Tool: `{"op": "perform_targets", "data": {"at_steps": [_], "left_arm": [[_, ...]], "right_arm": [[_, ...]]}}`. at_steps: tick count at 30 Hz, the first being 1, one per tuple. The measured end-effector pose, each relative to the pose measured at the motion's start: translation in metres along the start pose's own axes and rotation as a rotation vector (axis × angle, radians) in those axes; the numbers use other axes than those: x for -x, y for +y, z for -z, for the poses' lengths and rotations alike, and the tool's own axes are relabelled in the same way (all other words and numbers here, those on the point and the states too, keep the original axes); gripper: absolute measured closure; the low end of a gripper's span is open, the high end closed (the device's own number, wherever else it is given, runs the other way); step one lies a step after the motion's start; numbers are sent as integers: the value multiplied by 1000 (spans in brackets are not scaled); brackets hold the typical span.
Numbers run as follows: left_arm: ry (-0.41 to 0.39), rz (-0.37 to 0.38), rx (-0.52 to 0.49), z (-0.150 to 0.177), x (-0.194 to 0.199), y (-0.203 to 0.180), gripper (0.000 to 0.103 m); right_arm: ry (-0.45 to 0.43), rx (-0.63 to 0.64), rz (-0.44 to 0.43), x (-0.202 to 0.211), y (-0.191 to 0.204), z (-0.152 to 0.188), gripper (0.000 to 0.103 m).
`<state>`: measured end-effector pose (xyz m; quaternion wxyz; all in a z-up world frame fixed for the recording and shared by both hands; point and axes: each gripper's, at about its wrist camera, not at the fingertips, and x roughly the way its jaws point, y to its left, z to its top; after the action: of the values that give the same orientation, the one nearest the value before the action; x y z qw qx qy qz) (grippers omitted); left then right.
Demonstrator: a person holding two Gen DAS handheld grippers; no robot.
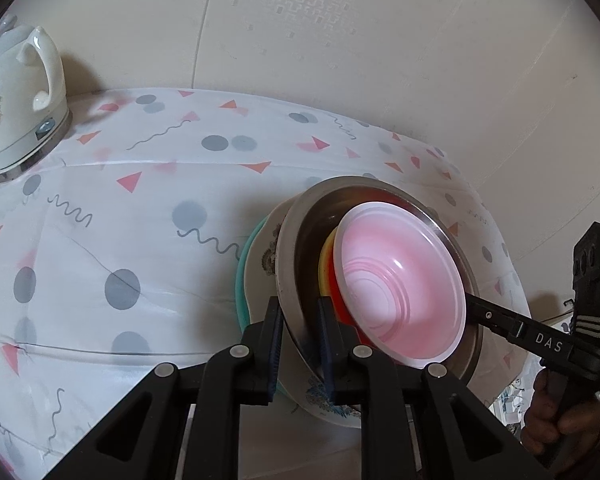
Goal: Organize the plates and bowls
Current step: 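Lower the steel bowl onto the pink-rose plate and open the left gripper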
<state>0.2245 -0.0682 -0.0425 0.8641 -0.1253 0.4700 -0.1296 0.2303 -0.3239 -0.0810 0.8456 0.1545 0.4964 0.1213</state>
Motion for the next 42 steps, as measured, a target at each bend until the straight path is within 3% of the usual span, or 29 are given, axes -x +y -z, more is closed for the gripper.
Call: {"op": "perform_targets", "data": {"at_steps": [3, 19, 33, 42], "left_arm": [[-10, -18, -12, 0, 0, -3, 85], [-47, -80, 33, 3, 1, -5, 83], [-41, -42, -61, 1, 9, -4, 82], [-51, -26, -67, -2, 25, 8, 72]], "right_arm": [[-7, 21, -6, -1, 1, 0, 88], [-4, 164, 34, -3, 13, -3, 84], [-48, 88, 167, -2, 21, 5, 80], [-124, 36, 257, 13, 37, 16, 71]]}}
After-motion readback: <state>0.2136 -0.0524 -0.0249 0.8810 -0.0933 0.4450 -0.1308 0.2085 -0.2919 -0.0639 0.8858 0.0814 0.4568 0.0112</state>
